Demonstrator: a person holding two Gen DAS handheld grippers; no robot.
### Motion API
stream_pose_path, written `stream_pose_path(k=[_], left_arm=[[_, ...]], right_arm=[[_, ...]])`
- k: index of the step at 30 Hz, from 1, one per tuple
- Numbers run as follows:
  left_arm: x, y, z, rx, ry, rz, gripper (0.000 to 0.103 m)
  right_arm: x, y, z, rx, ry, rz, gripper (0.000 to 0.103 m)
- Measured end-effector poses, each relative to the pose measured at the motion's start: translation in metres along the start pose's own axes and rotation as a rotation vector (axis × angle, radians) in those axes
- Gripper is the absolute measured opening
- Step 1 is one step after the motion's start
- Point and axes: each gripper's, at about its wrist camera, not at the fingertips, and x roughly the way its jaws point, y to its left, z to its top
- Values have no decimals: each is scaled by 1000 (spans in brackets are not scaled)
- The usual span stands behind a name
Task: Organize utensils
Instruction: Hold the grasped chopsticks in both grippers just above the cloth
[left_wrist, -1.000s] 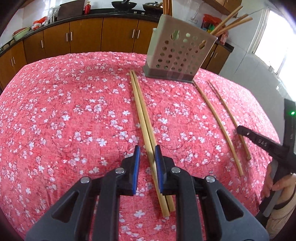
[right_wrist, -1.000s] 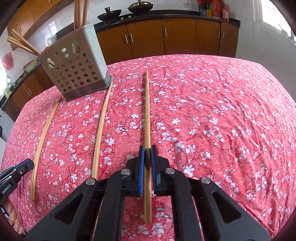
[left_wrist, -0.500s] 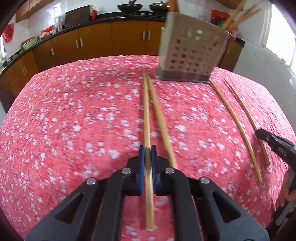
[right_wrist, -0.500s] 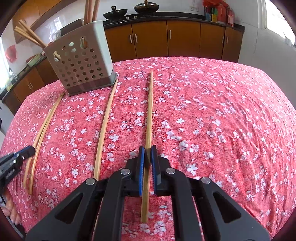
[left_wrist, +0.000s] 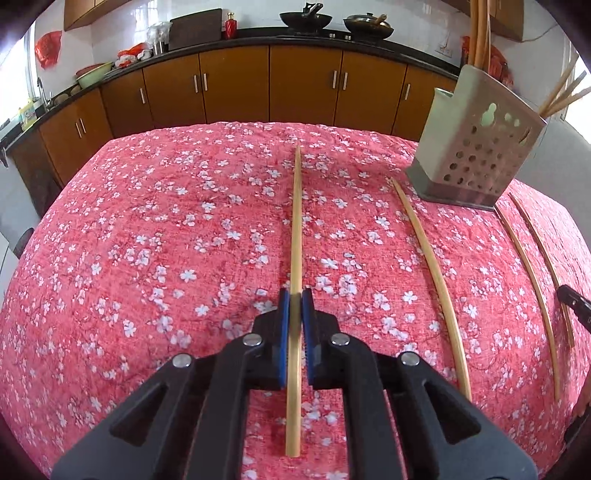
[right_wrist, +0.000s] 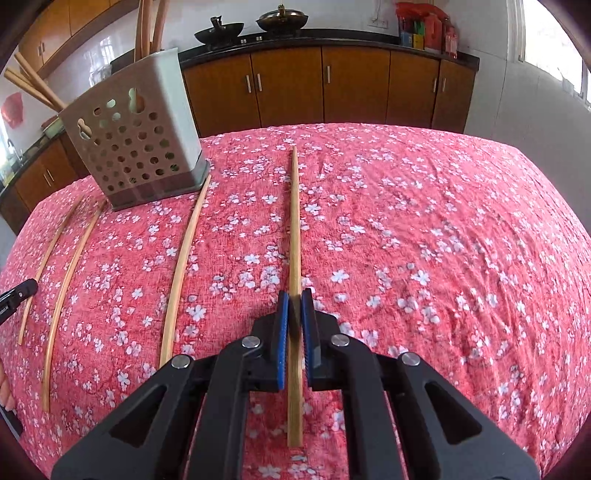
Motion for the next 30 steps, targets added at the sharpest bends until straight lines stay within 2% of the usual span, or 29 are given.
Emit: stream_pose_path(k=[30], left_arm=[[-4,-2,-1,-13,1,-1,10]], right_arm=[[5,2,2,5,-2,1,9]])
